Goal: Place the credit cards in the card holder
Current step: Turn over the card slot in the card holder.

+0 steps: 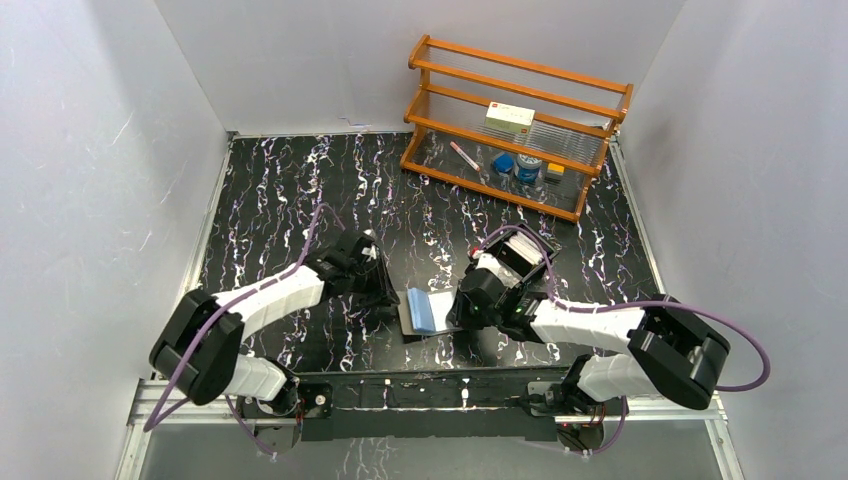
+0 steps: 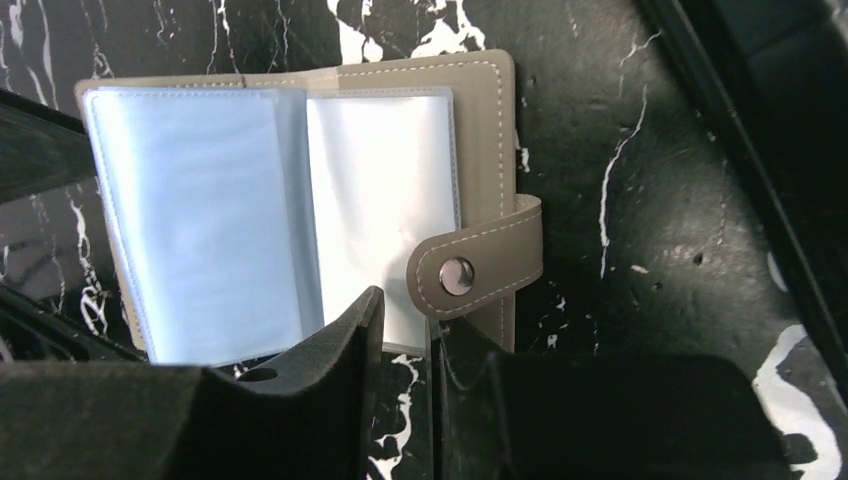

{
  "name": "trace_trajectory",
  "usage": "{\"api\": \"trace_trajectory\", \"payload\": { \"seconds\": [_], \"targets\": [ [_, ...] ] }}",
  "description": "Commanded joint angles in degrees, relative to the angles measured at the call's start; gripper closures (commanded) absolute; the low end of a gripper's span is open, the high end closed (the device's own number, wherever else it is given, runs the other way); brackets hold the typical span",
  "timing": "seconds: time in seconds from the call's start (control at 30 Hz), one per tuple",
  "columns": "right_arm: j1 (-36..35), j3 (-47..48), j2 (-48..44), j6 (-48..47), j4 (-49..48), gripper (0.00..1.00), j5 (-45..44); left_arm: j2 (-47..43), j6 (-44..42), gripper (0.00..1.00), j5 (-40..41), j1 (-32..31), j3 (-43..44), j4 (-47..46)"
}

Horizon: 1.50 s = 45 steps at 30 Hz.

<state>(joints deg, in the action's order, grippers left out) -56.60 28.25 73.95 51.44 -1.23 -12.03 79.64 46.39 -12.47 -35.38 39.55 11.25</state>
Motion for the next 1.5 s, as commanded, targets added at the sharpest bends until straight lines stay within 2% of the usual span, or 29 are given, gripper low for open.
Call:
{"api": "trace_trajectory", "payload": {
  "seconds": [0.0, 0.23, 0.43, 0.7, 0.87, 1.13, 1.47],
  "targets": [
    [-0.3, 0.4, -3.2, 2.0, 0.2, 0.7, 2.6, -5.3, -1.8, 0.7, 0.9, 0.0, 3.1, 5.7],
    [-0.4, 3.8, -3.8, 1.4, -0.1, 0.69, 3.9, -7.5, -1.4, 0.65, -5.8, 0.0, 4.6, 3.6],
    [-0.4, 5.7, -1.3, 0.4, -1.3, 0.69, 4.0, -5.5, -2.8, 0.6, -8.7, 0.0, 6.1, 3.1],
    [-0.4, 6.5, 0.8, -0.7, -6.0, 0.68, 6.5, -6.0, -2.4, 0.53, -14.4, 0.0, 1.2, -3.2],
    [-0.4, 7.2, 1.3, -1.6, -8.0, 0.67, 6.4, -8.5, -2.8, 0.48, -15.6, 0.0, -0.4, -5.3],
    [-0.3, 10.2, 5.3, -2.2, -9.6, 0.67, 6.1, -8.3, -3.9, 0.46, -18.0, 0.0, -1.9, -6.3],
    [-0.3, 13.4, 10.3, -2.2, -10.1, 0.66, 6.0, -7.2, -7.1, 0.46, -14.2, 0.0, -2.0, -3.3]
  ]
}}
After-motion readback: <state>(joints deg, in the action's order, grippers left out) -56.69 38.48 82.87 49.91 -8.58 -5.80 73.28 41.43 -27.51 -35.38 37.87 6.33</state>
